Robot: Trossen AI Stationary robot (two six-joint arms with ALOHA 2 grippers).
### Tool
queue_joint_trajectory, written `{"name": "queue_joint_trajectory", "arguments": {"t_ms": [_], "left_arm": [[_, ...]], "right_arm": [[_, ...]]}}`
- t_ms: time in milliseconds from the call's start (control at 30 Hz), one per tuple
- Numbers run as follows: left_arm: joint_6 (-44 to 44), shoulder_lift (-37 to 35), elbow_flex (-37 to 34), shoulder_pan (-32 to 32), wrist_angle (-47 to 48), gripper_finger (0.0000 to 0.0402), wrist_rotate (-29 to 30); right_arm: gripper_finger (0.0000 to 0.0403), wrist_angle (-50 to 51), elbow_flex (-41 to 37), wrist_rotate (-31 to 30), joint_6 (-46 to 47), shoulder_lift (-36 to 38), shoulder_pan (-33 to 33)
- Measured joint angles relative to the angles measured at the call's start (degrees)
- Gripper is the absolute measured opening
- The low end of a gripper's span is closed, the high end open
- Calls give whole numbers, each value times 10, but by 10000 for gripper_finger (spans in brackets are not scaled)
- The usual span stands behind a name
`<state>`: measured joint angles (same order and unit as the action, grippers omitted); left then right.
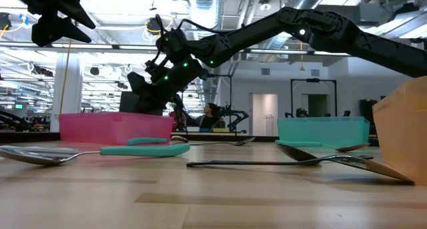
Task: Sort silverware by color (type)
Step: Put the blue spoon into the blue bin
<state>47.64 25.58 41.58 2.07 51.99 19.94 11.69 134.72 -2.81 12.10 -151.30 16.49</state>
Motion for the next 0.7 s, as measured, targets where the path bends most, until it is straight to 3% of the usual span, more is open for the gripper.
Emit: {"name": "queue_joint_trajectory", "arguments": {"t_ms": [433, 700], "left_arm": [[-4, 0, 0, 0, 0, 160, 0], [-54, 0, 0, 0, 1, 160, -15]], "right_arm": [[86, 4, 0, 17, -1, 13, 2], [86, 45, 1, 44, -51, 110, 18]]}}
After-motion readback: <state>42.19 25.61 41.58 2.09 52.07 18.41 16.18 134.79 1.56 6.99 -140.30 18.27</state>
